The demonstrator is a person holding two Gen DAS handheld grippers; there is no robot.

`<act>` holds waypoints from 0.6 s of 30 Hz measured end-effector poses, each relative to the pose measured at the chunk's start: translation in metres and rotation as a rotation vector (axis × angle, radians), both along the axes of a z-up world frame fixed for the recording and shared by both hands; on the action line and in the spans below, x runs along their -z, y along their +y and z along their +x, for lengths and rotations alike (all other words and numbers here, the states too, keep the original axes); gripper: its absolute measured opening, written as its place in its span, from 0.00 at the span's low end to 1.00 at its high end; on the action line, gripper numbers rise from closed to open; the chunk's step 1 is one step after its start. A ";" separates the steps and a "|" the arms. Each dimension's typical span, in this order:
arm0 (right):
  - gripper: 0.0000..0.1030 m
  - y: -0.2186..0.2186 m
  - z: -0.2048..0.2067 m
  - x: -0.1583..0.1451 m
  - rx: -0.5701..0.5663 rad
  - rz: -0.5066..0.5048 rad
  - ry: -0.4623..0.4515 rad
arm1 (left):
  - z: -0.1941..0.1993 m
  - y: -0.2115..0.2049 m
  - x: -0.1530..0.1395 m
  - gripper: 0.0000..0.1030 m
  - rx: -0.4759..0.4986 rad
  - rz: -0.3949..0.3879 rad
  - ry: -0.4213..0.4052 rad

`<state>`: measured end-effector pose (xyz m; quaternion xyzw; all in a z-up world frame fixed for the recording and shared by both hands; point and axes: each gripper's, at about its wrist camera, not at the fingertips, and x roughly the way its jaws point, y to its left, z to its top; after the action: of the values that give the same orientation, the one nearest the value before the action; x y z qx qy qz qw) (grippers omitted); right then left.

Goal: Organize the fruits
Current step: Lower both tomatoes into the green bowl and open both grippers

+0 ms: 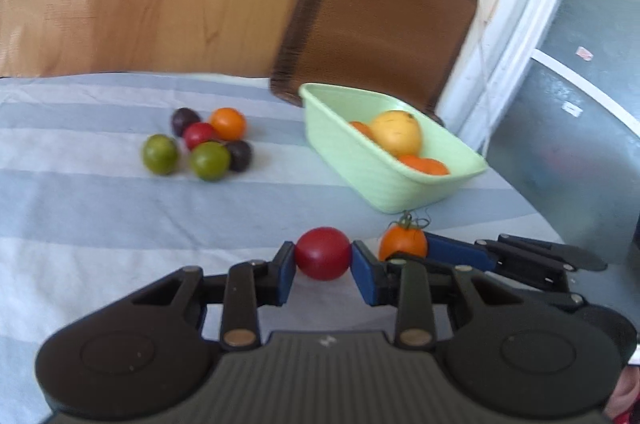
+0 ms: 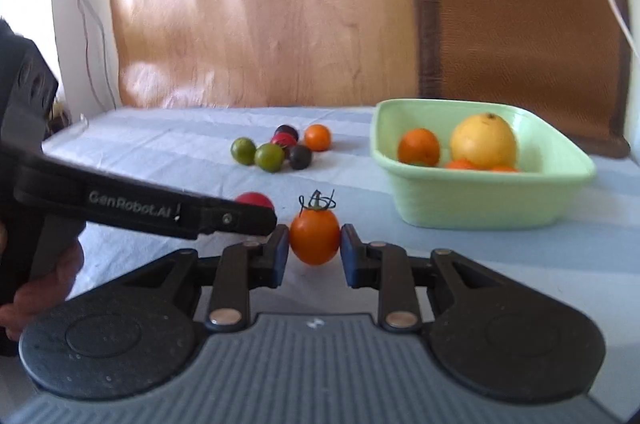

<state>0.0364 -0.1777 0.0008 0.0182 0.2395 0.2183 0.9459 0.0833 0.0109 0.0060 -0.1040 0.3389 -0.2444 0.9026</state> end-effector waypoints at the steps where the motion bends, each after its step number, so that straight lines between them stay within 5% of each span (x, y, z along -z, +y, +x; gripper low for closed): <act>1: 0.29 -0.009 -0.003 -0.004 0.022 0.014 -0.021 | 0.001 -0.006 -0.005 0.29 0.016 -0.008 -0.012; 8: 0.29 -0.072 0.025 -0.031 0.248 0.031 -0.121 | 0.042 -0.061 -0.042 0.30 0.085 -0.014 -0.100; 15: 0.31 -0.076 0.059 -0.012 0.294 -0.036 -0.084 | 0.079 -0.105 -0.024 0.31 0.043 0.094 -0.071; 18: 0.45 -0.073 0.056 -0.010 0.311 -0.074 -0.127 | 0.078 -0.110 -0.023 0.44 0.030 0.137 -0.105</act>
<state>0.0922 -0.2506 0.0104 0.0064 0.1812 0.0613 0.9815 0.1611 -0.0994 0.0288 -0.0240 0.3084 -0.2391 0.9204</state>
